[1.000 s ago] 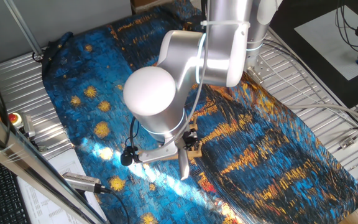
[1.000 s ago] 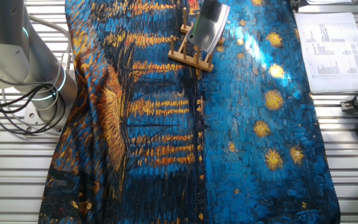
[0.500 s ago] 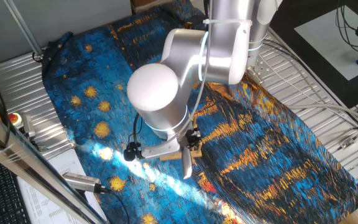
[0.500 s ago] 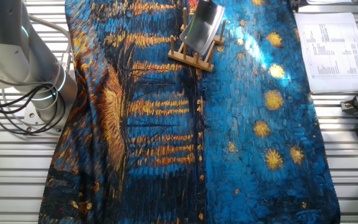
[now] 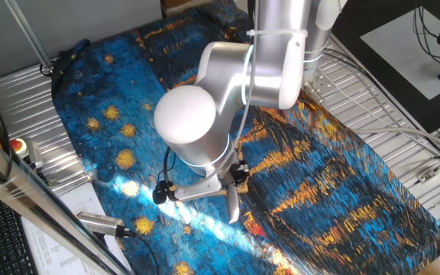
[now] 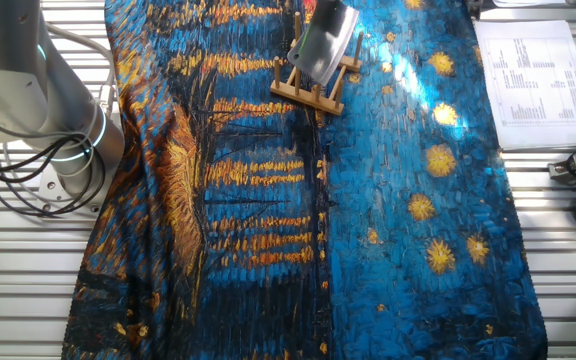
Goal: Put the knife on the knife rack
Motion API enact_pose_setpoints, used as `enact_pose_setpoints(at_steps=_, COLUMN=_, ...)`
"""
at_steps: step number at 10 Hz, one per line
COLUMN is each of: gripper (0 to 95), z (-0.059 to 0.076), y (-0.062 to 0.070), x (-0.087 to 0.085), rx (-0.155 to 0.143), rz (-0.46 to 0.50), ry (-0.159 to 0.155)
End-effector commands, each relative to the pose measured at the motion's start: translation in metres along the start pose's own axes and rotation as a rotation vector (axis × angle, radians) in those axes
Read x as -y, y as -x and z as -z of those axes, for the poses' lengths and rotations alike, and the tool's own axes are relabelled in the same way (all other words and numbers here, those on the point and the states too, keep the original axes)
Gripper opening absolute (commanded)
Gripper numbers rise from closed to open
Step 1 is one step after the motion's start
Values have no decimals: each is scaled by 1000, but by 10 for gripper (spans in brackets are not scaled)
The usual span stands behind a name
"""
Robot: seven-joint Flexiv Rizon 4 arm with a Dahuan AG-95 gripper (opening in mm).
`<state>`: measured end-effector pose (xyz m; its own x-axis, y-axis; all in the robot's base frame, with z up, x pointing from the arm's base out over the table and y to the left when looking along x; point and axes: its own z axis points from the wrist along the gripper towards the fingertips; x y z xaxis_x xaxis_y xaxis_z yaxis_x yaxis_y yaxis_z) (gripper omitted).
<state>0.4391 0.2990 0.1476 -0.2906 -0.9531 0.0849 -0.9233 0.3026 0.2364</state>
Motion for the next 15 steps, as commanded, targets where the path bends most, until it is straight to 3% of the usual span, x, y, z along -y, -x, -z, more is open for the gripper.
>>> enact_pose_setpoints(at_steps=1, gripper=0, z=-1, y=1, x=1, rx=-2, rz=-4, ry=10)
enact_pose_setpoints(at_steps=4, gripper=0, z=-1, y=1, x=1, rx=-1, rz=12, ry=41)
enact_pose_setpoints(at_steps=6, gripper=0, z=-1, y=1, x=1, rx=-4, rz=16, ry=45)
enact_pose_setpoints(at_steps=10, gripper=0, z=-7, y=1, x=4, rx=-13, rz=40, ry=92)
enact_pose_setpoints(at_steps=15, gripper=0, z=-13, y=1, x=6, rx=-13, rz=56, ry=104)
